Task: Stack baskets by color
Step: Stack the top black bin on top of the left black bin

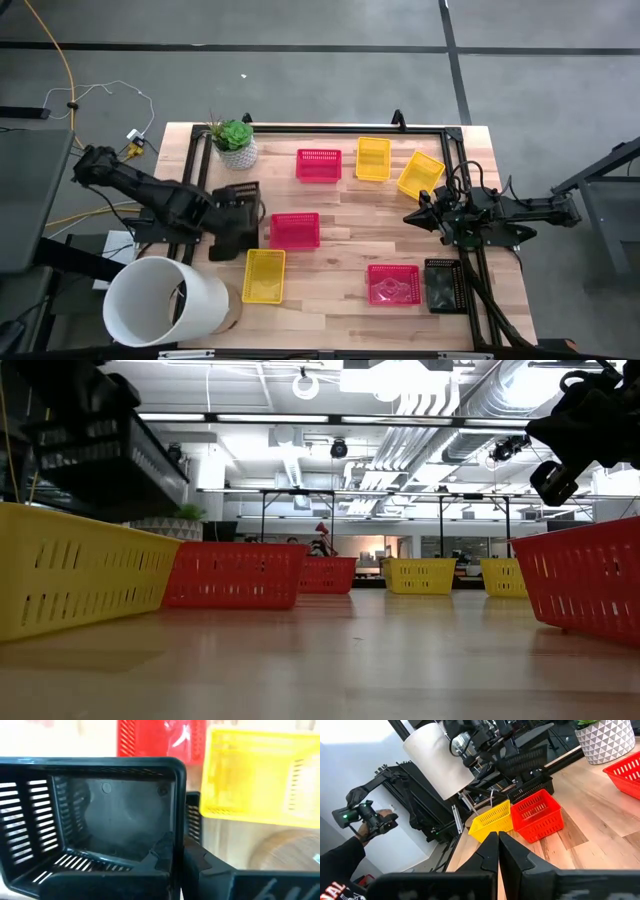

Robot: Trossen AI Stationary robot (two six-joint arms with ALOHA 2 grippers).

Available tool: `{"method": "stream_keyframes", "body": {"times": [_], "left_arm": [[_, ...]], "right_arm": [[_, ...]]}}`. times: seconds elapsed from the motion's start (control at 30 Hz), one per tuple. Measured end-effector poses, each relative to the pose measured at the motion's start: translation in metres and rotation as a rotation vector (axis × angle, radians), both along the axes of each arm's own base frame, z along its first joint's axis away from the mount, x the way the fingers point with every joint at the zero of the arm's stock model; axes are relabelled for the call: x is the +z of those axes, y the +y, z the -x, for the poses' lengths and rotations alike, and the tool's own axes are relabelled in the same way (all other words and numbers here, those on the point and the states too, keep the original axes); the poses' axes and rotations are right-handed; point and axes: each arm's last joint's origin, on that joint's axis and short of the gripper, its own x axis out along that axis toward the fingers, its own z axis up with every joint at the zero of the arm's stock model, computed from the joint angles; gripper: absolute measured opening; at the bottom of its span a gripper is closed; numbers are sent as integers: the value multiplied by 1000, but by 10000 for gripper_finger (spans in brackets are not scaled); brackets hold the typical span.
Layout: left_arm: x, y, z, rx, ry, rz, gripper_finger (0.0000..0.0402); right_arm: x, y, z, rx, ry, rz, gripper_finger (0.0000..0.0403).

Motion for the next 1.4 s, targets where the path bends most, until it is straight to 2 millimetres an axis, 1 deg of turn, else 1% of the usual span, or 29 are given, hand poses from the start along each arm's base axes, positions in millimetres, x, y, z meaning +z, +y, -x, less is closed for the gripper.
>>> {"method": "stream_keyframes", "body": {"times": [0.2,0.3,0.43,0.8,1.0,1.13,1.23,1.4], "left_arm": [[-11,-22,-4,9,73,53,0],[-18,-26,-8,15,120,85,0],[-26,-29,-13,4,164,72,0],[-38,-18,-27,42,225,74,0],[-37,-8,-29,69,224,76,0],[-38,-2,-31,56,226,82,0],[-47,3,-31,57,230,112,0],[-59,12,-27,83,272,100,0]], "right_arm": [[0,0,0,0,-1,0,0],[0,0,0,0,-1,0,0],[0,0,0,1,-1,0,0],[0,0,0,0,0,0,0],[0,0,0,0,-1,0,0],[0,0,0,0,-1,0,0],[0,0,0,0,0,0,0],[0,0,0,0,0,0,0]]}}
